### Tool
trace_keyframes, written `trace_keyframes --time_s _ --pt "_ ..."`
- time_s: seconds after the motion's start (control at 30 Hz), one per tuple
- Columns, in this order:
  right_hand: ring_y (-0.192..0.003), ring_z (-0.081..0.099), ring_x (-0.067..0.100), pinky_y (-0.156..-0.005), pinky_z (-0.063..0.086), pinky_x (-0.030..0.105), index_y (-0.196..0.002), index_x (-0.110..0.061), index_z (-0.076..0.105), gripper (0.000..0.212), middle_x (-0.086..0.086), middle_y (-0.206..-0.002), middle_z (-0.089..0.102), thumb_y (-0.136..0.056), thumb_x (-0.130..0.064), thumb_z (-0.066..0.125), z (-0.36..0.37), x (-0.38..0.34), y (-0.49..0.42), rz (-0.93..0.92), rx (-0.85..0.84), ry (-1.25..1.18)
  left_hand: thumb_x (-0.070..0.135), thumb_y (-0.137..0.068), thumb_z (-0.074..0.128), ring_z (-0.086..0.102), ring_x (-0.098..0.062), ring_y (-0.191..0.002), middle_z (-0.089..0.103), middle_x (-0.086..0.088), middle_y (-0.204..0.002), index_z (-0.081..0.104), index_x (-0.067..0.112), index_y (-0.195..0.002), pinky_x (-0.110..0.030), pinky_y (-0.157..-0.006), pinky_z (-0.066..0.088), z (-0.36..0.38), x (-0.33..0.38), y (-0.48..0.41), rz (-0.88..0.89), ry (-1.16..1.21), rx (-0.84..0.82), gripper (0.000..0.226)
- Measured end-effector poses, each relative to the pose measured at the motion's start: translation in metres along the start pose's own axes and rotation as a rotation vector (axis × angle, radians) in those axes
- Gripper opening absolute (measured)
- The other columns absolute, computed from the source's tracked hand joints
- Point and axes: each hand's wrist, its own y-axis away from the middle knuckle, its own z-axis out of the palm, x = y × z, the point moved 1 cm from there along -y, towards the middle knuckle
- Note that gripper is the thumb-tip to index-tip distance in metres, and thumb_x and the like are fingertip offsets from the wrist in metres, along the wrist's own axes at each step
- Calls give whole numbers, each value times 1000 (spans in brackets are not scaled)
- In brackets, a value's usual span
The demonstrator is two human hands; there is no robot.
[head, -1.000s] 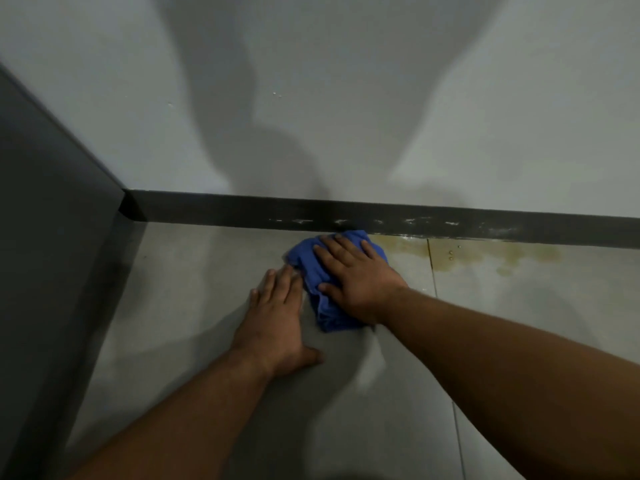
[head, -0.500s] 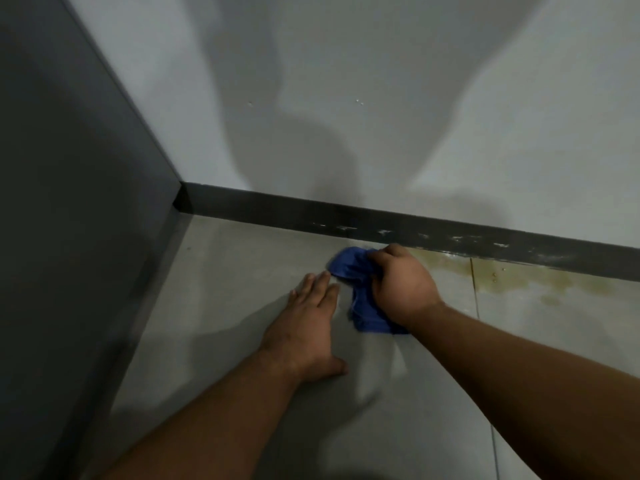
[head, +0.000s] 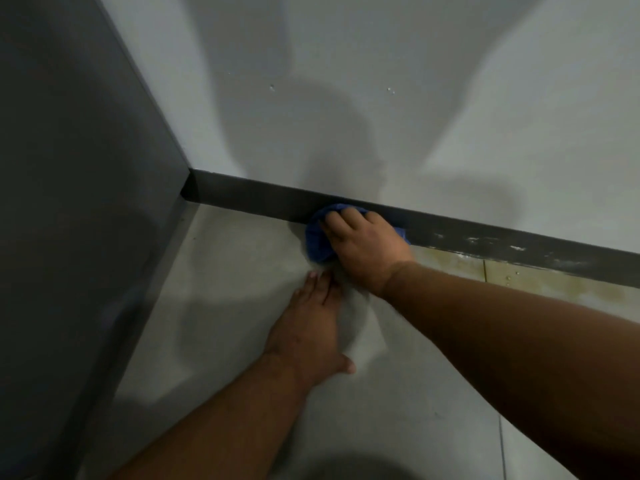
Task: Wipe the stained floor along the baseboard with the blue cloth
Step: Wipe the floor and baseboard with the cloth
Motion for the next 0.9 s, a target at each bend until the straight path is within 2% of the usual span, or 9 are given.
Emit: trace_keyframes --time_s 0.1,0.23,0.33,0.43,0.53,0.6,0.73,0.8,0.9 --pt "-105 49 30 -75 45 42 -133 -8 61 54 8 -126 57 -85 -27 44 17 16 24 55 -5 -32 62 -68 79 -15 -22 -154 -15 -4 -168 -6 14 -159 -34 -125 -4 1 -2 1 22 -38 29 134" --pt "-108 53 37 -82 51 48 -140 -7 58 58 13 -126 57 -87 -30 49 29 28 59 159 -89 -72 61 -67 81 -18 -21 -153 -19 -2 -168 -5 15 -159 -36 -125 -5 1 -2 2 14 -16 13 134" --pt "-108 53 38 -85 50 48 -137 -5 59 55 14 -124 57 -88 -28 51 22 25 52 181 -36 -139 61 -66 81 -18 -22 -153 -18 -3 -168 -7 15 -159 -35 -122 -7 1 1 0 5 -28 6 136" --pt "-108 52 36 -80 46 46 -135 -5 57 51 12 -125 55 -92 -27 41 3 17 24 89 41 -193 61 -65 82 -14 -24 -154 -12 -5 -169 -7 15 -158 -35 -121 -6 1 3 -2 -3 -48 -5 137" --pt "-110 53 36 -80 45 46 -142 -12 46 55 10 -135 49 -95 -28 23 0 22 15 50 -11 -196 63 -64 81 -15 -24 -154 -14 -4 -168 -9 14 -158 -36 -122 -3 0 3 -4 -17 -45 -50 139" --pt "-108 56 37 -84 47 47 -144 -17 42 49 10 -138 46 -98 -31 31 7 36 27 79 -30 -242 63 -65 80 -17 -23 -154 -18 -4 -167 -9 15 -159 -36 -123 -3 -1 3 -3 -21 -64 -57 138" --pt "-119 48 33 -88 50 45 -144 -13 51 62 9 -137 49 -90 -34 30 28 58 69 81 -128 -158 57 -65 83 -16 -23 -154 -20 -2 -167 -6 16 -159 -37 -123 -2 -2 10 -3 -50 -75 -72 136" --pt "-122 46 34 -91 52 47 -148 -13 49 58 9 -138 50 -93 -30 40 40 64 88 190 -160 -202 52 -66 84 -16 -25 -154 -21 -3 -167 -8 15 -159 -39 -125 -1 -3 15 -5 -77 -93 -105 136" --pt "-128 42 33 -101 48 48 -152 -21 43 59 6 -143 47 -94 -26 53 52 65 101 351 -184 -300 47 -69 82 -17 -27 -153 -23 -5 -166 -9 15 -159 -45 -126 3 -4 22 -6 -113 -123 -117 131"
